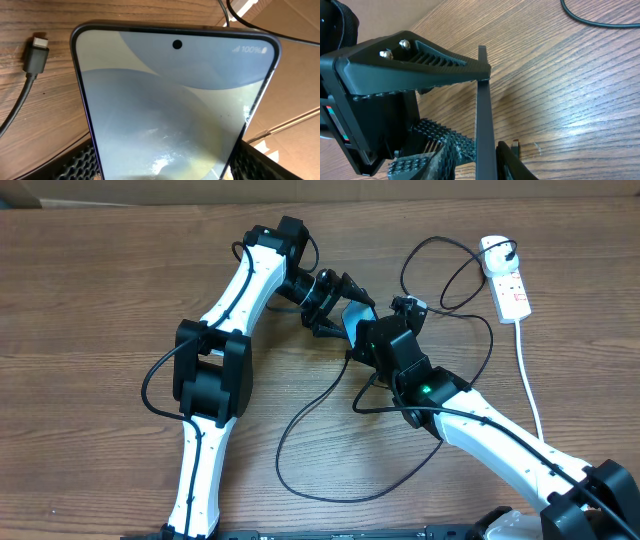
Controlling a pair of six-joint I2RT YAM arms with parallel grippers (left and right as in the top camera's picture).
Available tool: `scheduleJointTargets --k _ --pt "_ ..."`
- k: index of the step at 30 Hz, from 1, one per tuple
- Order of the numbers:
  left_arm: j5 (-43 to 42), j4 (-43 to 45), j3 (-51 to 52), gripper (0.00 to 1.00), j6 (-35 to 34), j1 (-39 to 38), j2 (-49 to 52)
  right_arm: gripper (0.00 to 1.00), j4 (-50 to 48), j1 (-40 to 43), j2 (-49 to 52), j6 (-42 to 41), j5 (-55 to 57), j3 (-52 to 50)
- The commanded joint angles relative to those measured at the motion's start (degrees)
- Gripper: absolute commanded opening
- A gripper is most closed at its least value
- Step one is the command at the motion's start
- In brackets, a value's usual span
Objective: Plug charger to phone and switch on socket
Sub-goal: 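Grasp the smartphone's edge with the right gripper beside the left gripper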
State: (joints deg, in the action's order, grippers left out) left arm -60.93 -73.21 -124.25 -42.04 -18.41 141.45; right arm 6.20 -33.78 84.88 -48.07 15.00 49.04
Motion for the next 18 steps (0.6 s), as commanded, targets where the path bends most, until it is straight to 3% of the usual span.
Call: scheduleJointTargets --k 1,18 --pt "-1.6 0.0 -1.6 0.73 1.4 -0.3 0.3 0.24 0.1 0.1 0.1 0.1 0.8 1.3" --pt "-1.4 0.0 -1.6 0.74 3.0 -0.4 0.3 0.15 -0.4 0.1 2.3 0.6 0.8 1.3"
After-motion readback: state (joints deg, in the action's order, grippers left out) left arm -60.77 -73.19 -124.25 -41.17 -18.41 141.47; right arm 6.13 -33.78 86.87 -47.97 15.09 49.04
